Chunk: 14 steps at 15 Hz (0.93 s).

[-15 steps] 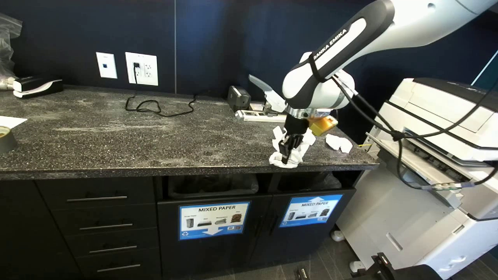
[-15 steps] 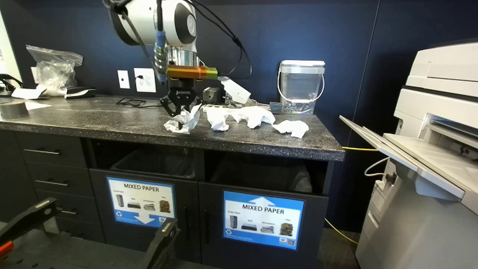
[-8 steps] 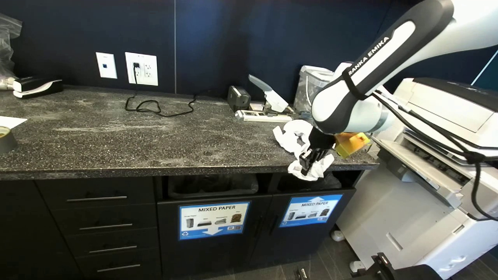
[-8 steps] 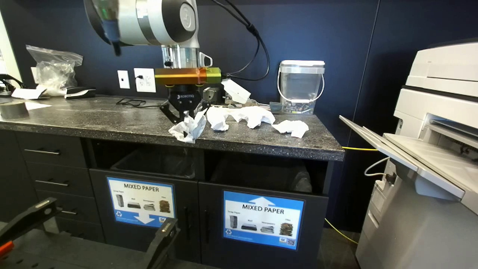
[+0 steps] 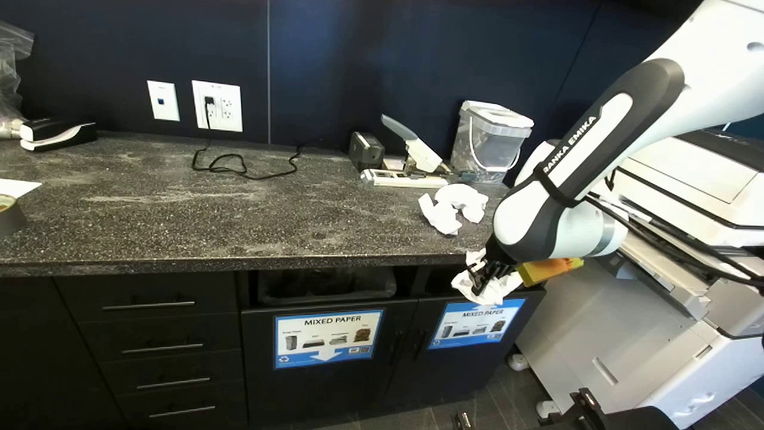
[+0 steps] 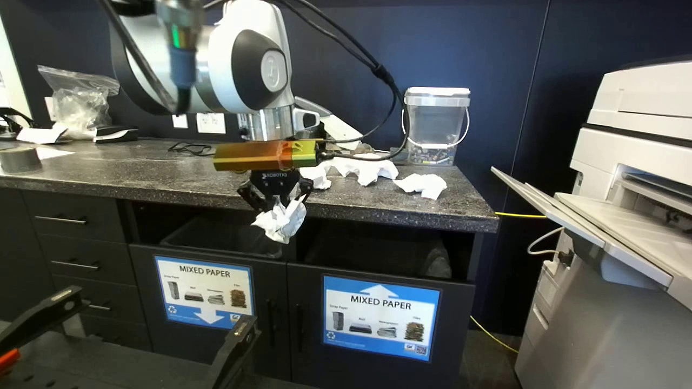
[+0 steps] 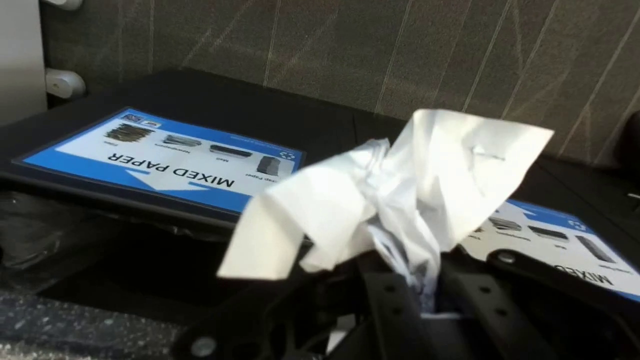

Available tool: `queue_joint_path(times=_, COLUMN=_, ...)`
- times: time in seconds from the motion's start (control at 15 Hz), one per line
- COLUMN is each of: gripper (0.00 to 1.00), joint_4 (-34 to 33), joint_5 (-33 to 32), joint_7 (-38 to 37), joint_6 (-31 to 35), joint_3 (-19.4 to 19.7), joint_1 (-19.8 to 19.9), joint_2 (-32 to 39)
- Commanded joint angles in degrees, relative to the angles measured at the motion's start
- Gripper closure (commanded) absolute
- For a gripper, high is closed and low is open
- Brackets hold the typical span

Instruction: Put the papers in the bin to the right

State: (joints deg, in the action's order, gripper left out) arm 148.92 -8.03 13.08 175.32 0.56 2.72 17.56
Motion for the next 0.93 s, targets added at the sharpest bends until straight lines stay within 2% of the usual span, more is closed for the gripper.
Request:
queue_joint_path(times=0.0, gripper=0.86, joint_4=-2.6, joint_5=-0.4, joint_7=-5.8, joint_6=9.4, joint_3=5.3, joint_1=-4.8, joint_2=8.8)
queue_joint_path(times=0.27, gripper=0.86, joint_4=-7.0, joint_5=4.4, joint_7=-8.7, joint_6=20.3, joint_3=8.5, joint_1=-8.8, joint_2=20.0)
queue_joint_path(times=0.53, gripper=0.87, joint_4=-12.9, joint_5=10.7, joint_7=-10.8, joint_6=29.1, joint_3=7.7, joint_1=-9.0, joint_2=29.4)
queue_joint_path(times=0.87, gripper=0.87, joint_4=-20.9, joint_5=15.9, joint_7=-13.0, joint_6=36.2, joint_3=7.1, joint_1=-8.4, joint_2=37.7)
